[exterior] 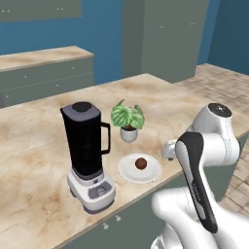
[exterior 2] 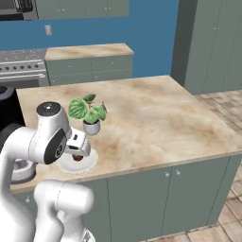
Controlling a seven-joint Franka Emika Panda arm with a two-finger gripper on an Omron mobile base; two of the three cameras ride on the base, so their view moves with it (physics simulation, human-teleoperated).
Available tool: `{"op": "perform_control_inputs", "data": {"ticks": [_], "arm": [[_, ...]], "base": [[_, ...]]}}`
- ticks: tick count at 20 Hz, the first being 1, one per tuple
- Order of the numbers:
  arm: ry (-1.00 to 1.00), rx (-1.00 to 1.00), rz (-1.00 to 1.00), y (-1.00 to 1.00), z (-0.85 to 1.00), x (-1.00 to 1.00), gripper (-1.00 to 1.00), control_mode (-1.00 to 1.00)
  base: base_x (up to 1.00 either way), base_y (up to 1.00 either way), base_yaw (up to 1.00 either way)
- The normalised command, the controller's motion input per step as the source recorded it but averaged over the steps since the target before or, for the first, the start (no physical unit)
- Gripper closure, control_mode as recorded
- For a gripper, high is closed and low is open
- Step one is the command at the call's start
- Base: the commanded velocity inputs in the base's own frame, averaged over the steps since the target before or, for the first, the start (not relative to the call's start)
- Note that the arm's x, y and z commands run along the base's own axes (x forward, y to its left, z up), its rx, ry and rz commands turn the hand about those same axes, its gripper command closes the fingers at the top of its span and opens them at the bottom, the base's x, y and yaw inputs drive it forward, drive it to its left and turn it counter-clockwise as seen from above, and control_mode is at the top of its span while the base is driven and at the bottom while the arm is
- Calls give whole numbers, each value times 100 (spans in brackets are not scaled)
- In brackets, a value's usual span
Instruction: Pick the two apples from the fridge and place them on the plate next to the blender to make a fruit smoothie.
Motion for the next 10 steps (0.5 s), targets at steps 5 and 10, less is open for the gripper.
{"op": "perform_control_inputs", "data": {"ticks": [5,10], "arm": [[0,0,0,0,0,0,-100,100],[0,0,0,0,0,0,-100,100]], "base": [[-50,-12,58],[-24,0,100]]}}
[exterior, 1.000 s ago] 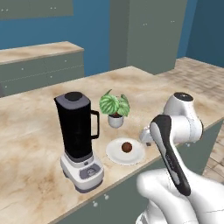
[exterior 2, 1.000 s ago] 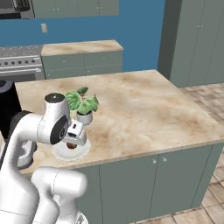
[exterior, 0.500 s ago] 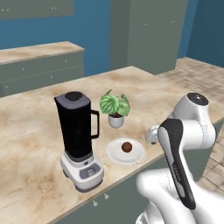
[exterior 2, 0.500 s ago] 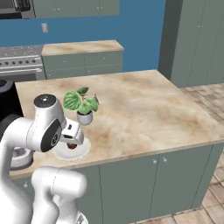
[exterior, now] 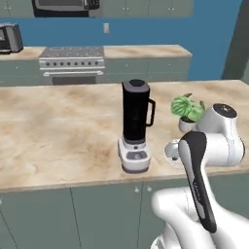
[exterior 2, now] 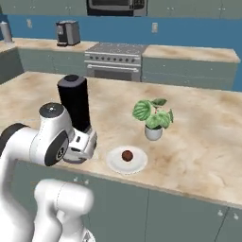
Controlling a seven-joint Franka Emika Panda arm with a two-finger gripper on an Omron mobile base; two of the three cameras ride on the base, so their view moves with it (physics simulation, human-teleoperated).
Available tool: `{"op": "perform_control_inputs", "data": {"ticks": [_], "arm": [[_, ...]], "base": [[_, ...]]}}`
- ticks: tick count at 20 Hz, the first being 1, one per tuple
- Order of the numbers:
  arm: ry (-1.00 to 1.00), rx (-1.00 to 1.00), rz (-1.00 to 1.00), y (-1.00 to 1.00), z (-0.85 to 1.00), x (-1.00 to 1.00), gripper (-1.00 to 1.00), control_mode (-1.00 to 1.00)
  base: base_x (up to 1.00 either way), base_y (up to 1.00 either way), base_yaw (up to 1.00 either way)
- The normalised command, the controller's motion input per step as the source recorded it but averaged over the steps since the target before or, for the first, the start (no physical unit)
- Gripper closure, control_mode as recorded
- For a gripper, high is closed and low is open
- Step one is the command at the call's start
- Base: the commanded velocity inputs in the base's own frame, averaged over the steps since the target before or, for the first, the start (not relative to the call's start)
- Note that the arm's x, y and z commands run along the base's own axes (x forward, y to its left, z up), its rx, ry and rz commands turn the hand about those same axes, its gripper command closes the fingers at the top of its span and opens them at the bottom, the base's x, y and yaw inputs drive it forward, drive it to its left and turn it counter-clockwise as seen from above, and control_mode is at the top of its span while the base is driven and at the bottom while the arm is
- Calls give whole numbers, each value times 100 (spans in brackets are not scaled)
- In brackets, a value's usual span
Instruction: Pick the two apples from the fridge and place them on the plate next to the blender to make a fruit smoothie.
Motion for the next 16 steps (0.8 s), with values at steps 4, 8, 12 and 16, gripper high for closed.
{"op": "perform_control_inputs", "data": {"ticks": [4,8,12,16], "arm": [[0,0,0,0,0,0,-100,100],[0,0,0,0,0,0,-100,100],[0,0,0,0,0,0,-100,100],[0,0,0,0,0,0,-100,100]], "base": [[-8,3,100],[15,14,94],[82,0,77],[100,-38,59]]}}
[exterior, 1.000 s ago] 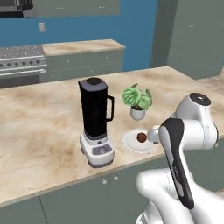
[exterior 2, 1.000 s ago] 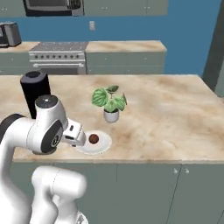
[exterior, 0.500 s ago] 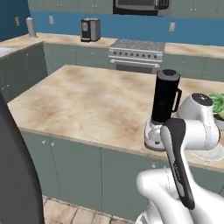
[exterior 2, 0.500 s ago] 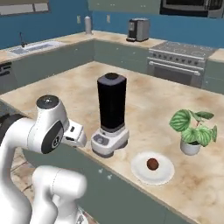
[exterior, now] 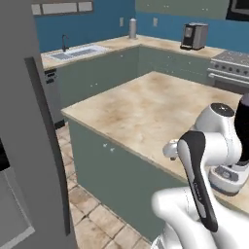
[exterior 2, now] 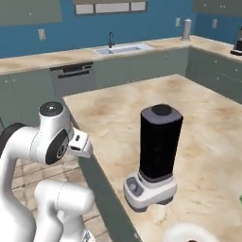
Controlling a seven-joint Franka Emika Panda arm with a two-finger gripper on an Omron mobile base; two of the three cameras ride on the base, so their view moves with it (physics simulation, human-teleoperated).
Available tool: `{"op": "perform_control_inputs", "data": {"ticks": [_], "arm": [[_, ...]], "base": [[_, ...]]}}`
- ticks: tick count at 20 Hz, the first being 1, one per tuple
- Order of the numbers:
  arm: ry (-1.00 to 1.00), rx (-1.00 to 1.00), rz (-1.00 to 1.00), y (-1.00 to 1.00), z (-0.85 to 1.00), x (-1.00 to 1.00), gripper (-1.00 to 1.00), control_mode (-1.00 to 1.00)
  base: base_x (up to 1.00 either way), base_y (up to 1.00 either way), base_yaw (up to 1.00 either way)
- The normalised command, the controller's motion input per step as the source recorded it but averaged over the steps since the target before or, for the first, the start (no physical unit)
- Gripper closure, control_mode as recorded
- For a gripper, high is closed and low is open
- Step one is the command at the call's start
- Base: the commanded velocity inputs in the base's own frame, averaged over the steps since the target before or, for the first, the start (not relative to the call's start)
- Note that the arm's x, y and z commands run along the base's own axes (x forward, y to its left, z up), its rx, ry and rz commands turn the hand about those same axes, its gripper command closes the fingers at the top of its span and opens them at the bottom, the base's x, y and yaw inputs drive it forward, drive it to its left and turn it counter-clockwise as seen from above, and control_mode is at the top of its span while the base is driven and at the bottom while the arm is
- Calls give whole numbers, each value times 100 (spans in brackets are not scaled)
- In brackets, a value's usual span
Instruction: Pick the two apples from the fridge and place them on the plate next to the blender to make a fruit smoothie.
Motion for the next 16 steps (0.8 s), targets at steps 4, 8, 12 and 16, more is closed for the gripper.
{"op": "perform_control_inputs", "data": {"ticks": [4,8,12,16], "arm": [[0,0,0,0,0,0,-100,100],[0,0,0,0,0,0,-100,100],[0,0,0,0,0,0,-100,100],[0,0,0,0,0,0,-100,100]], "base": [[100,22,51],[100,25,37],[100,0,29],[100,0,28]]}}
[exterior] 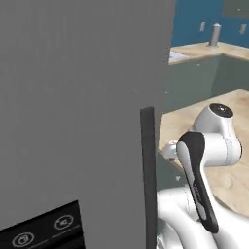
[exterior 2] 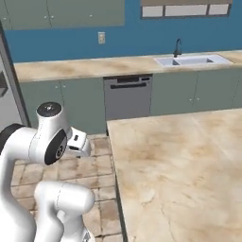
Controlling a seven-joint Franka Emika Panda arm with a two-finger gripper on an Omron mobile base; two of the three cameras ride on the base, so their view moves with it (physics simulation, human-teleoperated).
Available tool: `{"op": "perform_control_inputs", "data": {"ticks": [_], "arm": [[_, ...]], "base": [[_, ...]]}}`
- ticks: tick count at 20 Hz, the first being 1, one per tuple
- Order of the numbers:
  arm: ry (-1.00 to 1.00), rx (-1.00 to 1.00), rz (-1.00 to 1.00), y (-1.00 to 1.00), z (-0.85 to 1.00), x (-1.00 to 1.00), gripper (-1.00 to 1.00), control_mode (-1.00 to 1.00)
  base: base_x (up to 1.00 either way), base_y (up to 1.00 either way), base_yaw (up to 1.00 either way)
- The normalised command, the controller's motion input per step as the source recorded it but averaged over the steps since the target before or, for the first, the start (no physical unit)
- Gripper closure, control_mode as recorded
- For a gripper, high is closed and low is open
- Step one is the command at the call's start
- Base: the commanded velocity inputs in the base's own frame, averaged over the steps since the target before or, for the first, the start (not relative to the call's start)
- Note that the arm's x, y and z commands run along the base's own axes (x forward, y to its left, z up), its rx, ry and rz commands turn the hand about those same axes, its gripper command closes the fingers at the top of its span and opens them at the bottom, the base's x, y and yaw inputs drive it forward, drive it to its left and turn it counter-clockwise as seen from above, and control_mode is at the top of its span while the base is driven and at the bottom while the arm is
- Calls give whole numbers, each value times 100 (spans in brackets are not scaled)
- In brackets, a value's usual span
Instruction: Pick the two apples from the fridge and place them on the plate next to the blender to make a fruit smoothie.
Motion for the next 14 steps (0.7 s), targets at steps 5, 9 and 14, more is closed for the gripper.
{"op": "perform_control_inputs", "data": {"ticks": [5,9,14], "arm": [[0,0,0,0,0,0,-100,100],[0,0,0,0,0,0,-100,100],[0,0,0,0,0,0,-100,100]], "base": [[100,0,16],[100,0,13],[65,0,54]]}}
